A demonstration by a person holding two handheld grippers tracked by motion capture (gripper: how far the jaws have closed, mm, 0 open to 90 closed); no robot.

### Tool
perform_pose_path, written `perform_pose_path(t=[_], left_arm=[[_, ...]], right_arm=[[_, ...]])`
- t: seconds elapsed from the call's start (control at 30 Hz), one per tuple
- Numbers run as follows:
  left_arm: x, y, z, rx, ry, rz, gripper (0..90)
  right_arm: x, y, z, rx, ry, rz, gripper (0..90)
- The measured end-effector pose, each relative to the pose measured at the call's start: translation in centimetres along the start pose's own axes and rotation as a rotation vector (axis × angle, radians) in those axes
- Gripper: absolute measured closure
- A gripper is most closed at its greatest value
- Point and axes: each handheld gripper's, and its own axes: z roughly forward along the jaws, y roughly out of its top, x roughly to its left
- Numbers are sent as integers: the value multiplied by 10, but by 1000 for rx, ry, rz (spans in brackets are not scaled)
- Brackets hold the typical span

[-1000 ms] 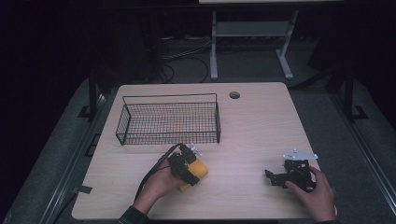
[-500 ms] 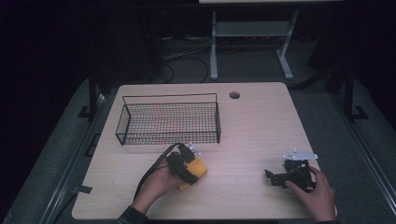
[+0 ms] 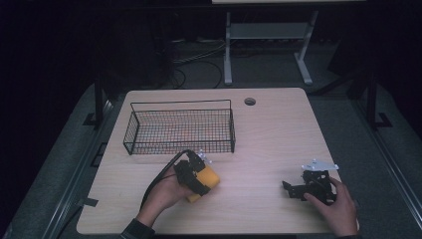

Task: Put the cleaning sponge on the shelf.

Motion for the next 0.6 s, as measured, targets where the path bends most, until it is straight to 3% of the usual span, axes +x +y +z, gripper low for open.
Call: perform_pose_path(t=[0.6], left_arm=[[6,8,-22,-23,16,-1,227]], right_arm=[[0,0,0,0,0,0,1]])
